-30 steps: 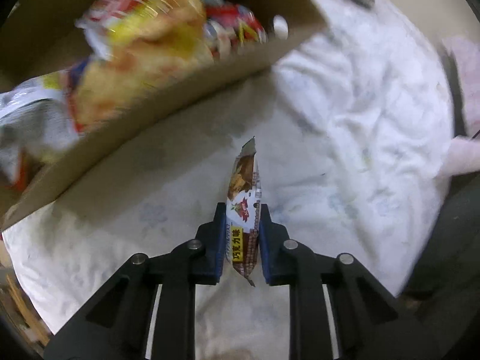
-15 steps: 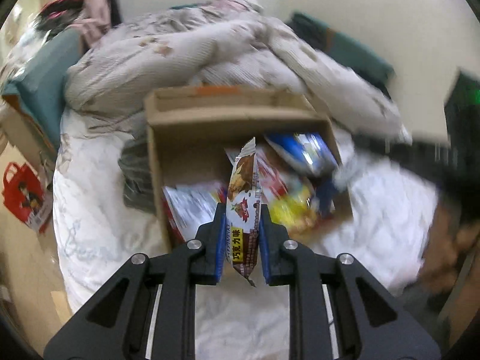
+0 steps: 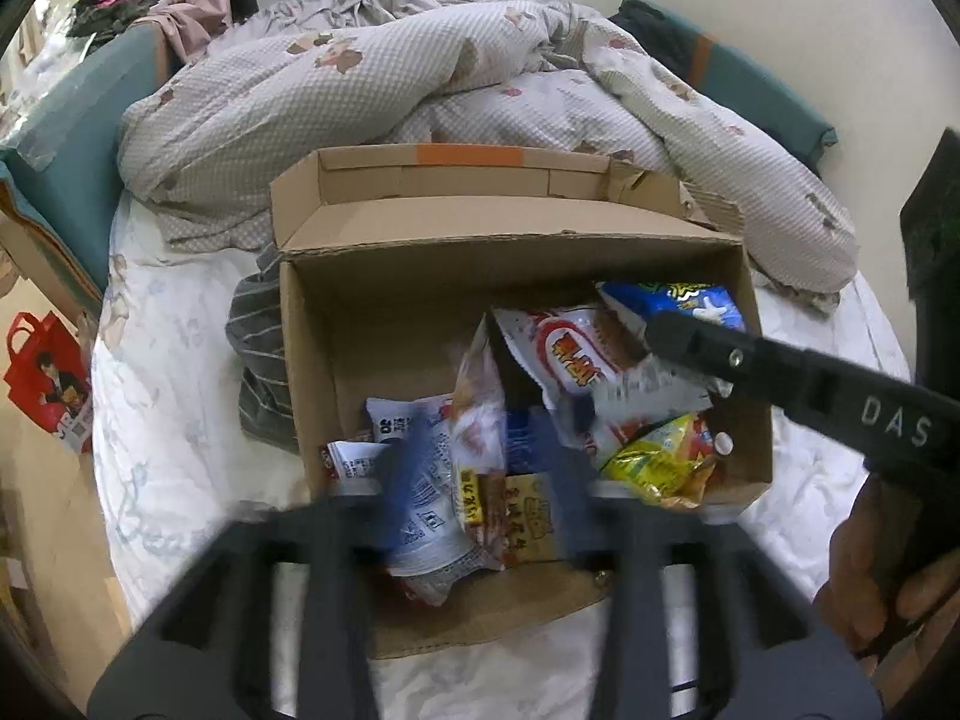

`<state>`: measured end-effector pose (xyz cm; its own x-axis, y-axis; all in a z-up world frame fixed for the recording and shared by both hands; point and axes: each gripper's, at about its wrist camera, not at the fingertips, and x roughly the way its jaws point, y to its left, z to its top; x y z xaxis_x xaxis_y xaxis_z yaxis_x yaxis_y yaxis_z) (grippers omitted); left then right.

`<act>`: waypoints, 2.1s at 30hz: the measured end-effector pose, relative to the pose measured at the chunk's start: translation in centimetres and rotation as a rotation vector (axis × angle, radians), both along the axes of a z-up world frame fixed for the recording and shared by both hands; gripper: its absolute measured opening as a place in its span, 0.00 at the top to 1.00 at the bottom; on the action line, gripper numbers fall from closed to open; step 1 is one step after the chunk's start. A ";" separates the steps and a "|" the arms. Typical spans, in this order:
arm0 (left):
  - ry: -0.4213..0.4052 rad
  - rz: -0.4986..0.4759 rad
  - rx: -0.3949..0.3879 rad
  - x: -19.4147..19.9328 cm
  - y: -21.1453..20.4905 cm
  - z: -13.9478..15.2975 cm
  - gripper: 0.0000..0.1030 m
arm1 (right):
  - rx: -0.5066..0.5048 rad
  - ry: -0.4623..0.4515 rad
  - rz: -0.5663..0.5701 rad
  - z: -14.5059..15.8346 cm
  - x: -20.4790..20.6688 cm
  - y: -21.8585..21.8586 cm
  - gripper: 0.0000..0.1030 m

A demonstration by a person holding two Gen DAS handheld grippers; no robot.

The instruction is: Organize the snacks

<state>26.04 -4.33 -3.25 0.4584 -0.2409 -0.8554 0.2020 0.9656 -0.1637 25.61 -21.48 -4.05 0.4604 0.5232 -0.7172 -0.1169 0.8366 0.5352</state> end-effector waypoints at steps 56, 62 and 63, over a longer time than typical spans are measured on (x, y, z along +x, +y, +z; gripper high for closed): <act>-0.206 0.226 0.083 -16.9 5.2 2.5 0.00 | -0.390 -0.213 -0.171 1.8 -17.6 -2.0 0.00; -0.196 0.235 0.072 -16.8 5.5 2.7 0.00 | -0.396 -0.190 -0.174 1.4 -17.4 -2.1 0.00; -0.194 0.235 0.070 -16.8 5.6 2.7 0.00 | -0.396 -0.191 -0.175 1.4 -17.4 -2.2 0.00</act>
